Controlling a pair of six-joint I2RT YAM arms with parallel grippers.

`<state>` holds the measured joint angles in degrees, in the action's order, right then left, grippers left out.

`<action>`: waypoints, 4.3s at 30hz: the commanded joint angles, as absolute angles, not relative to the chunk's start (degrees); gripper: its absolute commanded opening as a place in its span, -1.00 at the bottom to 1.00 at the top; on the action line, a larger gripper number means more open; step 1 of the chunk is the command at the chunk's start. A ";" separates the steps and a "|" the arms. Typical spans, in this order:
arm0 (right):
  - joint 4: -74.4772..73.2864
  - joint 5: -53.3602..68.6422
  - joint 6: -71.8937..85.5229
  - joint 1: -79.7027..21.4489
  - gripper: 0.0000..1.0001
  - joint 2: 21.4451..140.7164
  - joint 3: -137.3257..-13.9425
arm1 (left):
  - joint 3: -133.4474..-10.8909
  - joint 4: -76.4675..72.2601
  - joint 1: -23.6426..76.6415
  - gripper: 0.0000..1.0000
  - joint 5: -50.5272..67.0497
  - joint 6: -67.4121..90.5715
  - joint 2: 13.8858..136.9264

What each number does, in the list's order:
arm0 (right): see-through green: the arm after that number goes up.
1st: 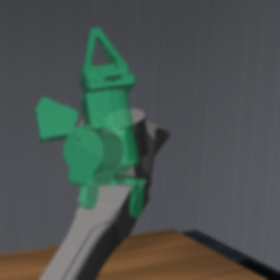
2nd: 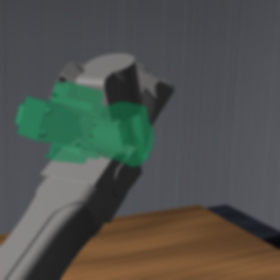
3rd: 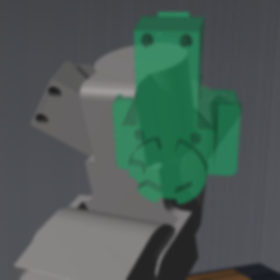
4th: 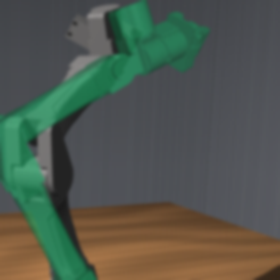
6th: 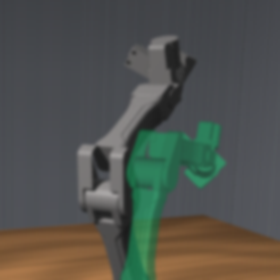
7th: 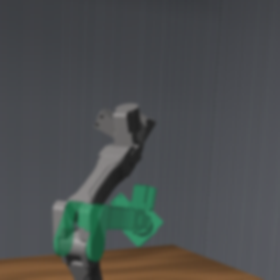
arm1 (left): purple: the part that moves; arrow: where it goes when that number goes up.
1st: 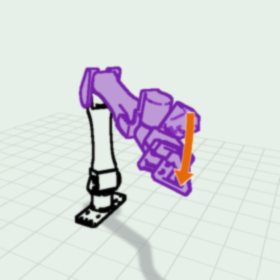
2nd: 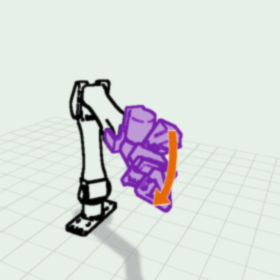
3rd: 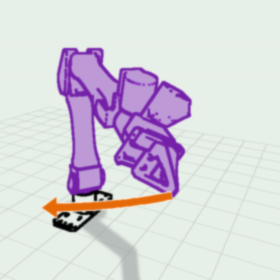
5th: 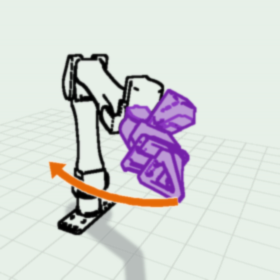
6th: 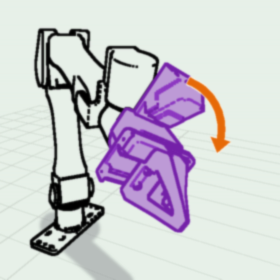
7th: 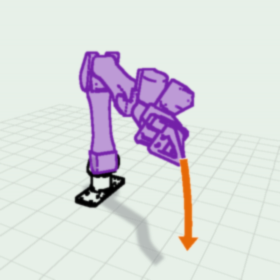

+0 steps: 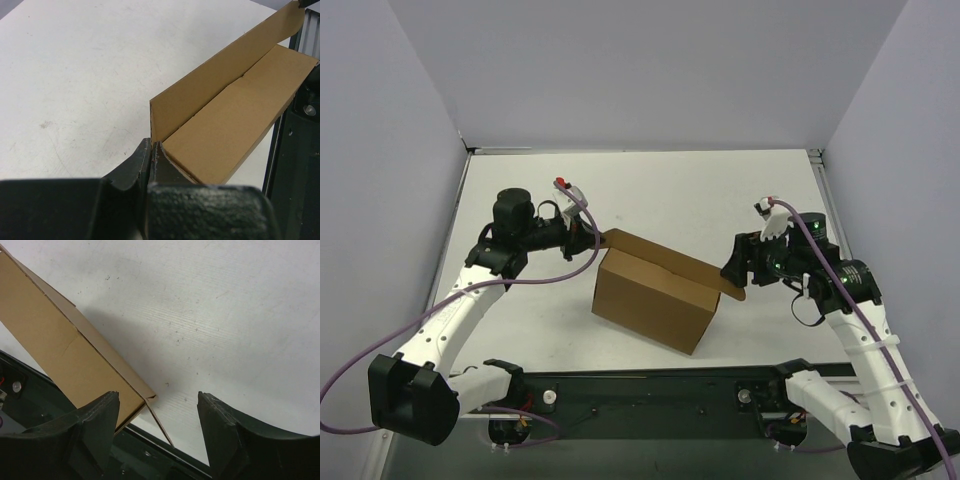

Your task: Fold the paper box

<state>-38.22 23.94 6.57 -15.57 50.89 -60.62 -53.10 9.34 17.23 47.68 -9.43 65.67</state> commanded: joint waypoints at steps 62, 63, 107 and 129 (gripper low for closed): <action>-18.37 -38.14 20.65 -50.53 -1.00 61.97 -56.79 | -45.44 -3.78 35.76 -1.00 0.90 16.43 60.99; -18.20 -38.58 20.83 -50.71 -1.00 61.61 -56.60 | -45.61 -3.69 36.55 -1.00 0.44 17.04 61.34; -18.54 -42.10 21.27 -51.68 -1.00 61.61 -54.58 | -41.66 8.78 49.83 -1.00 -14.07 25.67 60.56; -18.81 -42.45 22.32 -51.94 -1.00 60.73 -53.53 | -40.70 9.93 55.63 -1.00 -18.98 36.03 64.16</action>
<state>-23.16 -46.24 20.80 -49.98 61.17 -53.76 -44.49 1.06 52.10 -27.73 31.51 61.19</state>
